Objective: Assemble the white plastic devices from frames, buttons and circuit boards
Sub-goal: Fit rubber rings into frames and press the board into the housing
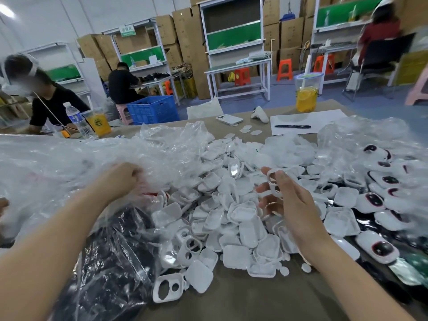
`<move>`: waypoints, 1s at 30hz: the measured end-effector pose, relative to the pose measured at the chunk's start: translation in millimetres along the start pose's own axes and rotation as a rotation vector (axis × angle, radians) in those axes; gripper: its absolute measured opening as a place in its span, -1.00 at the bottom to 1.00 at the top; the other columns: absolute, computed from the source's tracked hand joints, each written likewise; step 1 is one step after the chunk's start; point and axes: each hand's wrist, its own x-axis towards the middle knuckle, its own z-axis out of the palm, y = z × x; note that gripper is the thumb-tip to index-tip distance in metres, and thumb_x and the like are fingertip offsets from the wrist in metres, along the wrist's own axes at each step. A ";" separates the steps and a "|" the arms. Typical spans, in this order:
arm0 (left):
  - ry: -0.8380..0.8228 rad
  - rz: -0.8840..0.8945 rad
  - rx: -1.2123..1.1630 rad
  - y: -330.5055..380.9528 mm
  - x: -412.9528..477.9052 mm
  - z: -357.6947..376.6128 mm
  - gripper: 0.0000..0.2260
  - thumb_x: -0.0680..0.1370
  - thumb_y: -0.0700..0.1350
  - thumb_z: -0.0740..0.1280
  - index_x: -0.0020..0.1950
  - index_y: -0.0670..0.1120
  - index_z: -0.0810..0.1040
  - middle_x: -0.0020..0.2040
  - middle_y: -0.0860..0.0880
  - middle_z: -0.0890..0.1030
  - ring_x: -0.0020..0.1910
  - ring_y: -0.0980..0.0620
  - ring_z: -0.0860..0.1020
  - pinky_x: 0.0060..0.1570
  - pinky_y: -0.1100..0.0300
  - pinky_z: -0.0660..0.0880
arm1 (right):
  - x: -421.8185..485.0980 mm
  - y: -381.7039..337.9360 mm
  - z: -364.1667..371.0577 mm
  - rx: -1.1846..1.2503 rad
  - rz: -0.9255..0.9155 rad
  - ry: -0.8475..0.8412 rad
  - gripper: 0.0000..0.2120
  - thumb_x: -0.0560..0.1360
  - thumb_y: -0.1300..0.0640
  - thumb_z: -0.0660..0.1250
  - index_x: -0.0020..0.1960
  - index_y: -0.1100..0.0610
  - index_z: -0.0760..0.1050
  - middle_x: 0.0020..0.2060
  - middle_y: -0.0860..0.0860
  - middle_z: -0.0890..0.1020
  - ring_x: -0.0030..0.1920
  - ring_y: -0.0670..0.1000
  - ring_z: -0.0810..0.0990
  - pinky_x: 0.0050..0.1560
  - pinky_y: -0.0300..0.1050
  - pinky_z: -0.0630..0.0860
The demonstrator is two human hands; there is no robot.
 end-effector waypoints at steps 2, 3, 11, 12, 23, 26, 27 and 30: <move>-0.134 -0.092 0.039 0.8 4.6 3.5 -0.75 0.63 -0.18 0.19 -0.22 -0.13 0.54 -0.16 -0.11 0.58 -0.17 -0.04 0.49 -0.08 0.12 0.40 | 1.3 0.6 -3.4 0.028 0.002 0.008 -0.68 0.64 -0.10 0.15 0.17 -0.02 0.63 -0.14 0.05 0.69 -0.34 -0.03 0.59 -0.37 -0.22 0.54; -0.193 -0.112 0.076 2.7 5.7 3.5 -0.74 0.64 -0.16 0.19 -0.25 -0.10 0.49 -0.16 -0.07 0.55 -0.17 -0.01 0.47 -0.10 0.16 0.38 | 1.8 0.5 -6.1 0.045 0.002 0.014 -0.68 0.66 -0.08 0.14 0.18 -0.01 0.63 -0.15 0.05 0.70 -0.35 -0.02 0.59 -0.37 -0.21 0.55; -0.247 -0.075 0.199 12.5 4.1 1.3 -0.75 0.66 -0.07 0.20 0.08 -0.17 0.62 0.01 -0.09 0.63 -0.11 0.01 0.54 -0.15 0.23 0.38 | 6.9 -0.6 -14.8 0.072 0.008 0.055 -0.68 0.66 -0.08 0.16 0.15 -0.03 0.66 -0.17 0.03 0.70 -0.32 0.00 0.60 -0.31 -0.19 0.57; -0.250 -0.087 0.205 16.0 3.1 -0.2 -0.75 0.67 -0.10 0.19 0.14 -0.19 0.60 0.09 -0.12 0.63 -0.03 -0.03 0.56 -0.08 0.22 0.38 | 6.3 -0.3 -14.8 0.073 0.012 0.054 -0.68 0.66 -0.09 0.16 0.14 -0.04 0.66 -0.17 0.03 0.71 -0.32 0.01 0.60 -0.31 -0.20 0.57; 0.118 -0.244 -0.521 -17.6 2.3 -24.0 -0.87 0.52 -0.22 0.49 0.01 -0.25 0.66 -0.09 -0.18 0.65 -0.15 -0.11 0.57 -0.09 0.02 0.51 | 4.5 -0.9 -14.3 0.092 0.001 0.039 -0.67 0.68 -0.07 0.14 0.16 -0.02 0.66 -0.15 0.05 0.70 -0.30 0.01 0.59 -0.31 -0.21 0.55; 0.225 -0.221 -0.670 -23.5 0.1 -48.5 -0.83 0.53 -0.27 0.45 0.09 -0.31 0.63 -0.09 -0.24 0.66 -0.17 -0.15 0.61 -0.19 0.05 0.60 | 4.4 -1.7 -14.2 0.080 0.003 0.049 -0.68 0.68 -0.07 0.14 0.15 -0.03 0.66 -0.16 0.04 0.70 -0.30 0.01 0.60 -0.30 -0.20 0.56; 0.203 -0.212 -0.764 -26.5 -0.9 -55.2 -0.80 0.53 -0.28 0.45 0.12 -0.32 0.62 -0.06 -0.28 0.66 -0.11 -0.23 0.63 -0.09 -0.02 0.63 | 4.3 -1.9 -14.5 0.076 0.005 0.049 -0.68 0.68 -0.07 0.14 0.15 -0.03 0.65 -0.16 0.04 0.70 -0.30 0.01 0.60 -0.30 -0.20 0.56; 0.032 -0.226 -0.993 -38.1 -11.6 -58.5 -0.76 0.55 -0.15 0.46 0.18 -0.19 0.63 0.11 -0.30 0.65 0.09 -0.30 0.64 0.17 -0.24 0.56 | 4.0 -2.4 -15.4 0.074 0.007 0.045 -0.69 0.68 -0.07 0.15 0.16 -0.05 0.65 -0.15 0.03 0.70 -0.29 0.01 0.60 -0.28 -0.19 0.56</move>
